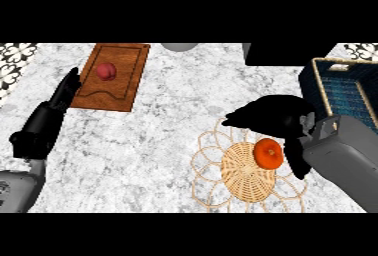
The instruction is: Pick the squash from the placemat and place it in the basket
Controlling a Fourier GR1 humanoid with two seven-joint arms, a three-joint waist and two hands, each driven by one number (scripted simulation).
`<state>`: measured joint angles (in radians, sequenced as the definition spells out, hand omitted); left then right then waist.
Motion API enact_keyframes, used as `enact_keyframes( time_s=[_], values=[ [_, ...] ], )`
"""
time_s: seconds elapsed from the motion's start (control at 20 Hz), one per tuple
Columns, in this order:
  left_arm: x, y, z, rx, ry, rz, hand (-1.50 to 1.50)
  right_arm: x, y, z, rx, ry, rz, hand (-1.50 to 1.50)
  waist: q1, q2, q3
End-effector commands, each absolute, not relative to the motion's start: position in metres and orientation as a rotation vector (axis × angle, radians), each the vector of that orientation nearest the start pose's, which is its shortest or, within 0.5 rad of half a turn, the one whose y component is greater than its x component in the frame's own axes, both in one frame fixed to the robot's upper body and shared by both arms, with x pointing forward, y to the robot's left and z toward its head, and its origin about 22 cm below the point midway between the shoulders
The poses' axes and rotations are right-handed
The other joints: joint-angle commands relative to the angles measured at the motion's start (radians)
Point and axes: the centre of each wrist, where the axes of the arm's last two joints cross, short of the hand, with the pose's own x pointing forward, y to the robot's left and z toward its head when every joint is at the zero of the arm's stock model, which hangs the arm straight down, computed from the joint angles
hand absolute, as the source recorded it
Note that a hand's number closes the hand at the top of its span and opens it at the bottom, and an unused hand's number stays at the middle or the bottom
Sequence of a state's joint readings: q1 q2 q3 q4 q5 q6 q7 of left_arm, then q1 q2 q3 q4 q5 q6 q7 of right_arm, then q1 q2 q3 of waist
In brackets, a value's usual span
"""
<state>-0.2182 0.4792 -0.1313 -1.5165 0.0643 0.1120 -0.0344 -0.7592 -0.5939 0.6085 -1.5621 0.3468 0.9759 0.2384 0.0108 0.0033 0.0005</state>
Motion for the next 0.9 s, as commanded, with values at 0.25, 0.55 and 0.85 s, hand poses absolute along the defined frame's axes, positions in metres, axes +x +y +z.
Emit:
enact_keyframes(
  time_s=[0.25,0.55,0.85],
  values=[
    [0.285,0.297,0.079,0.307,-1.734,-0.379,0.0,0.323,-0.168,0.118,-0.29,-0.881,2.142,-1.5,-0.004,-0.003,0.0],
    [0.284,0.287,0.055,0.298,-1.721,-0.372,0.0,0.321,-0.173,0.108,-0.325,-0.93,2.127,-1.5,-0.009,-0.003,-0.001],
    [0.29,0.291,0.06,0.292,-1.708,-0.37,0.0,0.321,-0.175,0.084,-0.314,-0.959,2.123,-1.5,-0.008,-0.003,-0.001]
  ],
)
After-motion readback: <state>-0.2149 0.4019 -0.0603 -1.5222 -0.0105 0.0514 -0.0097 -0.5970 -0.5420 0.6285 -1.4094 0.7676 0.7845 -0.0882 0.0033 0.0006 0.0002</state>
